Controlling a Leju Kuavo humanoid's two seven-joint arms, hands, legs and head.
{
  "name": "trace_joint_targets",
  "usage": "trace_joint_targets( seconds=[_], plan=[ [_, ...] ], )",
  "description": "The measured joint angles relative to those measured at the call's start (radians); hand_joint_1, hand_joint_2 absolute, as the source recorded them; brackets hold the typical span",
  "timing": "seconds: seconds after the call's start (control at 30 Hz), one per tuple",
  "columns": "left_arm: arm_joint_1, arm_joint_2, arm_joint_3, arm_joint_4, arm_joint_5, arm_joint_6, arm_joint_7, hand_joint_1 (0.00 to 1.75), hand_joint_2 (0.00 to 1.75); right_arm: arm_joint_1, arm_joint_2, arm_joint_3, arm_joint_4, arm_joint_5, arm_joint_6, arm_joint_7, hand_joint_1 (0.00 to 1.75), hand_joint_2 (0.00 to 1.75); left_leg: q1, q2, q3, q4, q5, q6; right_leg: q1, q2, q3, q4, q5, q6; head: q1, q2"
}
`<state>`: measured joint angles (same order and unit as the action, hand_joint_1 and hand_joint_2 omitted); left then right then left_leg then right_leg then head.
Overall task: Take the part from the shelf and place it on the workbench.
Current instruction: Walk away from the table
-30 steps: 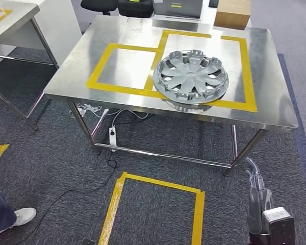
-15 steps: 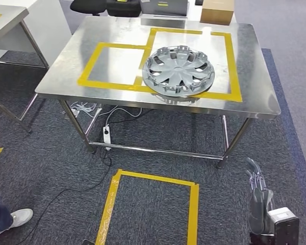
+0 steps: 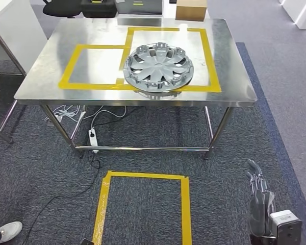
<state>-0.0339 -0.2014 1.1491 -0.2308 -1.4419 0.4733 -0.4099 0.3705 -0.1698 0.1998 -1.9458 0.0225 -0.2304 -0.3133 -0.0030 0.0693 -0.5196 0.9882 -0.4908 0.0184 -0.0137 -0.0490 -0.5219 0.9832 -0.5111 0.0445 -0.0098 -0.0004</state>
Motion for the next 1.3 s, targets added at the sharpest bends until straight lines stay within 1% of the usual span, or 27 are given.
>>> trace_joint_targets(
  seconds=[0.07, 0.13, 0.2, 0.27, 0.3, 0.33, 0.37, 0.43, 0.47, 0.5, 0.6, 0.63, 0.67, 0.77, 0.8, 0.83, 0.87, 0.9, 0.97, 1.0, 1.03, 1.1, 1.13, 1.17, 1.2, 1.27, 1.3],
  plan=[
    [0.000, 0.001, 0.000, 0.000, 0.001, -0.001, -0.003, 0.00, 0.00, 0.001, 0.000, 0.000, 0.000, 0.000, 0.000, -0.001, 0.00, 0.00, -0.001, 0.012, -0.001, 0.001, 0.001, -0.009, 0.002, 0.016, -0.007, 0.002, 0.005, -0.017, 0.000, 0.000],
    [0.000, 0.001, 0.000, 0.000, 0.002, -0.004, -0.010, 0.00, 0.00, 0.002, 0.002, 0.000, 0.000, 0.002, -0.001, -0.006, 0.00, 0.00, 0.002, 0.000, -0.009, 0.023, -0.021, -0.019, -0.001, 0.027, -0.010, 0.000, 0.012, -0.030, -0.002, 0.000],
    [0.000, 0.002, 0.000, 0.000, 0.002, -0.008, -0.013, 0.00, 0.87, 0.001, 0.005, 0.000, 0.000, 0.010, -0.003, -0.015, 0.00, 0.00, 0.005, -0.036, -0.046, 0.119, -0.087, -0.028, -0.003, 0.034, -0.012, -0.001, 0.020, -0.042, -0.005, 0.000],
    [0.002, 0.004, 0.002, 0.000, 0.003, -0.009, -0.009, 0.00, 1.75, 0.000, 0.008, 0.000, 0.000, 0.019, -0.004, -0.020, 0.00, 0.00, 0.007, -0.055, -0.097, 0.248, -0.154, -0.031, -0.001, 0.042, -0.019, 0.001, 0.027, -0.047, -0.006, 0.000],
    [0.004, 0.005, 0.004, 0.000, 0.004, -0.008, -0.005, 0.00, 1.75, 0.000, 0.009, 0.000, 0.000, 0.021, -0.004, -0.021, 0.00, 0.00, 0.007, -0.057, -0.109, 0.284, -0.164, -0.030, 0.001, 0.046, -0.023, 0.002, 0.029, -0.047, -0.005, 0.000],
    [0.005, 0.005, 0.006, 0.000, 0.005, -0.008, -0.002, 0.00, 1.75, 0.000, 0.011, 0.000, 0.001, 0.022, -0.004, -0.021, 0.00, 0.00, 0.007, -0.057, -0.105, 0.284, -0.153, -0.027, 0.002, 0.050, -0.027, 0.004, 0.031, -0.047, -0.006, 0.000],
    [0.006, 0.006, 0.009, 0.000, 0.006, -0.007, 0.002, 0.00, 1.75, -0.001, 0.012, 0.000, 0.001, 0.024, -0.002, -0.021, 0.00, 0.00, 0.006, -0.058, -0.084, 0.246, -0.124, -0.023, 0.003, 0.055, -0.029, 0.006, 0.032, -0.046, -0.006, 0.000],
    [0.005, 0.007, 0.012, 0.000, 0.003, -0.004, 0.006, 0.00, 1.75, -0.001, 0.014, 0.000, 0.001, 0.028, 0.004, -0.021, 0.00, 0.00, 0.004, -0.064, -0.014, 0.106, -0.053, -0.009, 0.006, 0.061, -0.033, 0.010, 0.034, -0.042, -0.006, 0.000],
    [0.004, 0.007, 0.013, 0.000, 0.001, -0.003, 0.008, 0.00, 1.75, -0.001, 0.014, 0.000, 0.001, 0.031, 0.009, -0.021, 0.00, 0.00, 0.002, -0.068, 0.011, 0.050, -0.033, -0.003, 0.007, 0.063, -0.036, 0.012, 0.037, -0.038, -0.006, 0.000],
    [0.003, 0.008, 0.013, 0.000, -0.001, -0.002, 0.010, 0.00, 1.75, -0.002, 0.014, 0.000, 0.001, 0.034, 0.013, -0.021, 0.00, 0.00, 0.000, -0.071, 0.022, 0.020, -0.025, 0.000, 0.008, 0.064, -0.041, 0.014, 0.040, -0.033, -0.005, 0.000],
    [0.003, 0.008, 0.013, 0.000, -0.008, 0.002, 0.014, 0.00, 1.75, -0.001, 0.014, 0.001, 0.004, 0.043, 0.018, -0.019, 0.00, 0.00, 0.000, -0.069, 0.014, 0.005, -0.014, 0.009, 0.006, 0.064, -0.052, 0.015, 0.048, -0.013, -0.005, 0.000],
    [0.003, 0.007, 0.013, 0.000, -0.010, 0.003, 0.015, 0.00, 1.75, 0.000, 0.014, 0.002, 0.005, 0.046, 0.018, -0.018, 0.00, 0.00, 0.001, -0.067, 0.009, 0.001, -0.006, 0.015, 0.004, 0.062, -0.059, 0.024, 0.035, -0.007, -0.004, 0.000],
    [0.003, 0.007, 0.013, 0.000, -0.011, 0.004, 0.015, 0.00, 1.75, 0.000, 0.014, 0.003, 0.005, 0.047, 0.018, -0.018, 0.00, 0.00, 0.003, -0.065, 0.003, -0.003, 0.002, 0.021, 0.003, 0.060, -0.071, 0.051, 0.007, -0.003, -0.002, 0.000],
    [0.002, 0.006, 0.013, 0.000, -0.014, 0.005, 0.015, 0.00, 1.75, -0.001, 0.014, 0.005, 0.011, 0.050, 0.017, -0.015, 0.00, 0.00, 0.002, -0.058, -0.024, -0.001, 0.022, 0.030, 0.001, 0.057, -0.133, 0.229, -0.114, 0.008, 0.002, 0.000],
    [0.003, 0.006, 0.013, 0.000, -0.014, 0.005, 0.015, 0.00, 1.31, -0.001, 0.014, 0.005, 0.013, 0.050, 0.017, -0.015, 0.00, 0.00, 0.001, -0.056, -0.035, 0.000, 0.028, 0.030, 0.001, 0.056, -0.142, 0.275, -0.131, 0.011, 0.002, 0.000],
    [0.003, 0.006, 0.013, 0.000, -0.015, 0.005, 0.015, 0.00, 0.87, 0.000, 0.014, 0.005, 0.015, 0.050, 0.017, -0.015, 0.00, 0.00, 0.000, -0.054, -0.044, 0.002, 0.034, 0.029, 0.001, 0.056, -0.134, 0.285, -0.129, 0.012, 0.002, 0.000],
    [0.003, 0.006, 0.013, 0.000, -0.015, 0.005, 0.015, 0.00, 0.44, 0.000, 0.014, 0.006, 0.017, 0.050, 0.017, -0.015, 0.00, 0.00, -0.001, -0.052, -0.052, 0.003, 0.040, 0.028, 0.001, 0.055, -0.106, 0.257, -0.110, 0.013, 0.002, 0.000],
    [0.003, 0.006, 0.013, 0.000, -0.016, 0.005, 0.015, 0.00, 0.00, 0.000, 0.014, 0.006, 0.018, 0.050, 0.017, -0.014, 0.00, 0.00, -0.001, -0.052, -0.059, 0.004, 0.045, 0.025, 0.001, 0.052, -0.060, 0.192, -0.082, 0.012, 0.002, 0.000],
    [0.002, 0.006, 0.013, 0.000, -0.014, 0.005, 0.006, 0.00, 0.00, -0.002, 0.014, 0.006, 0.018, 0.052, 0.016, -0.014, 0.00, 0.00, -0.003, -0.051, -0.069, 0.007, 0.053, 0.017, 0.003, 0.046, 0.036, 0.044, -0.047, 0.005, 0.001, 0.000],
    [0.002, 0.006, 0.013, 0.000, -0.012, 0.005, -0.002, 0.00, 0.00, -0.003, 0.014, 0.006, 0.018, 0.053, 0.013, -0.014, 0.00, 0.00, -0.005, -0.051, -0.072, 0.008, 0.057, 0.012, 0.004, 0.044, 0.062, -0.002, -0.042, -0.001, 0.001, 0.000],
    [0.002, 0.006, 0.013, 0.000, -0.009, 0.005, -0.011, 0.00, 0.44, -0.003, 0.014, 0.006, 0.018, 0.054, 0.010, -0.013, 0.00, 0.44, -0.006, -0.050, -0.074, 0.010, 0.062, 0.006, 0.006, 0.044, 0.070, -0.022, -0.044, -0.007, 0.001, 0.000],
    [0.001, 0.007, 0.013, 0.000, -0.003, 0.005, -0.023, 0.00, 1.31, -0.001, 0.014, 0.007, 0.019, 0.060, 0.001, -0.008, 0.00, 1.31, -0.005, -0.050, -0.076, 0.011, 0.068, -0.005, 0.006, 0.046, 0.061, -0.025, -0.039, -0.022, 0.002, 0.000],
    [0.002, 0.007, 0.013, 0.000, -0.001, 0.004, -0.026, 0.00, 1.75, -0.001, 0.014, 0.007, 0.019, 0.066, -0.003, -0.003, 0.00, 1.75, -0.004, -0.052, -0.079, 0.018, 0.060, -0.011, 0.005, 0.046, 0.058, -0.025, -0.034, -0.030, 0.001, 0.000],
    [0.002, 0.007, 0.014, 0.000, 0.001, 0.004, -0.027, 0.00, 1.75, -0.001, 0.014, 0.007, 0.019, 0.072, -0.007, 0.002, 0.00, 1.75, -0.003, -0.055, -0.087, 0.039, 0.038, -0.017, 0.003, 0.046, 0.055, -0.027, -0.028, -0.038, -0.001, 0.000],
    [0.003, 0.007, 0.014, 0.000, 0.002, 0.004, -0.029, 0.00, 1.75, -0.001, 0.014, 0.008, 0.019, 0.079, -0.011, 0.007, 0.00, 1.75, -0.001, -0.057, -0.101, 0.081, 0.003, -0.024, 0.002, 0.044, 0.050, -0.027, -0.023, -0.046, -0.003, 0.000],
    [0.004, 0.007, 0.015, 0.000, 0.003, 0.005, -0.022, 0.00, 1.75, -0.001, 0.014, 0.010, 0.021, 0.096, -0.022, 0.015, 0.00, 1.75, 0.004, -0.059, -0.142, 0.213, -0.081, -0.036, 0.003, 0.043, 0.041, -0.026, -0.015, -0.053, -0.006, 0.000],
    [0.004, 0.007, 0.016, 0.000, 0.003, 0.005, -0.017, 0.00, 1.75, -0.001, 0.014, 0.010, 0.022, 0.106, -0.028, 0.018, 0.00, 1.75, 0.007, -0.060, -0.156, 0.269, -0.106, -0.041, 0.003, 0.044, 0.039, -0.024, -0.012, -0.054, -0.006, 0.000]
  ],
)
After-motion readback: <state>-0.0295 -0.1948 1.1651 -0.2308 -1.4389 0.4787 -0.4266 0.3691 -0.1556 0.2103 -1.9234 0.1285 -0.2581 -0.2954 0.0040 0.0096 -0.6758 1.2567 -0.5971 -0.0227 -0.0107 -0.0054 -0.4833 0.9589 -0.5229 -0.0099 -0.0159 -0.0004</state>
